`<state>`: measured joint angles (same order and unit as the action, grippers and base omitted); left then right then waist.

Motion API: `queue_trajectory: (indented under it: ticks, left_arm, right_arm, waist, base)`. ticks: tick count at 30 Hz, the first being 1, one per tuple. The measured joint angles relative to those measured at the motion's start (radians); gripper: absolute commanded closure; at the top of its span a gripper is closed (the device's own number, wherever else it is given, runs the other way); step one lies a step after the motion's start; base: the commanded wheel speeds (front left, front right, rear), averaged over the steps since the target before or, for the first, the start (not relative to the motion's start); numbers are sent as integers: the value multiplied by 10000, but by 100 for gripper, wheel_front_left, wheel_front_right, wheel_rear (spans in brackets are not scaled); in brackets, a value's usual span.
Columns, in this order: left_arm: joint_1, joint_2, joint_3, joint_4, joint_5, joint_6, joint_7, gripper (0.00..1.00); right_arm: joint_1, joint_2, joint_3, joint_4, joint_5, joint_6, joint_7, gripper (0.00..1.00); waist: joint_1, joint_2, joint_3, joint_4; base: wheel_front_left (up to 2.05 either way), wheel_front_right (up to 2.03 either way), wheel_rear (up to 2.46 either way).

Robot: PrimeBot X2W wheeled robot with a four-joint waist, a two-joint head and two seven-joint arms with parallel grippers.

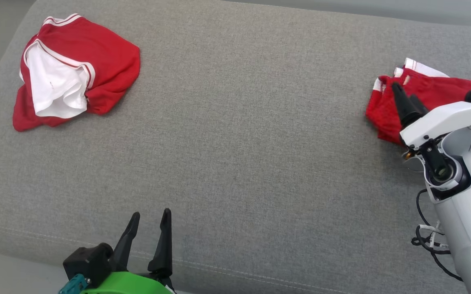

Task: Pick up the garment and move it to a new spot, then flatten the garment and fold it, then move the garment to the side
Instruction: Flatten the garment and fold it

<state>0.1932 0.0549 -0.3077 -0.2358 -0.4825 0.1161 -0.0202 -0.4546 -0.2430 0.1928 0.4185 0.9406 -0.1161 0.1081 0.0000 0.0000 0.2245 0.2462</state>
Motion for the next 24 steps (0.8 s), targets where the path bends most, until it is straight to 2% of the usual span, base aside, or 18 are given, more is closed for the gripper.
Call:
queue_trajectory:
  ticks: [12, 16, 24]
  left_arm:
    - [21, -8, 251, 59, -73, 0, -171, 0]
    - [21, -8, 301, 69, -69, 0, -171, 0]
    - [53, 13, 456, 46, -46, 2, -169, 0]
  right_arm:
    - [-106, 324, 447, -253, -339, 4, -69, 0]
    - [-104, 663, 487, -589, -290, 153, -291, 0]
    - [685, 779, 207, -949, 105, 362, -635, 0]
  waist:
    - [0, 0, -214, -537]
    - [0, 0, -316, -837]
    - [0, 0, -576, -1551]
  base:
    - [0, 0, 0]
    - [0, 0, 0]
    - [0, 0, 0]
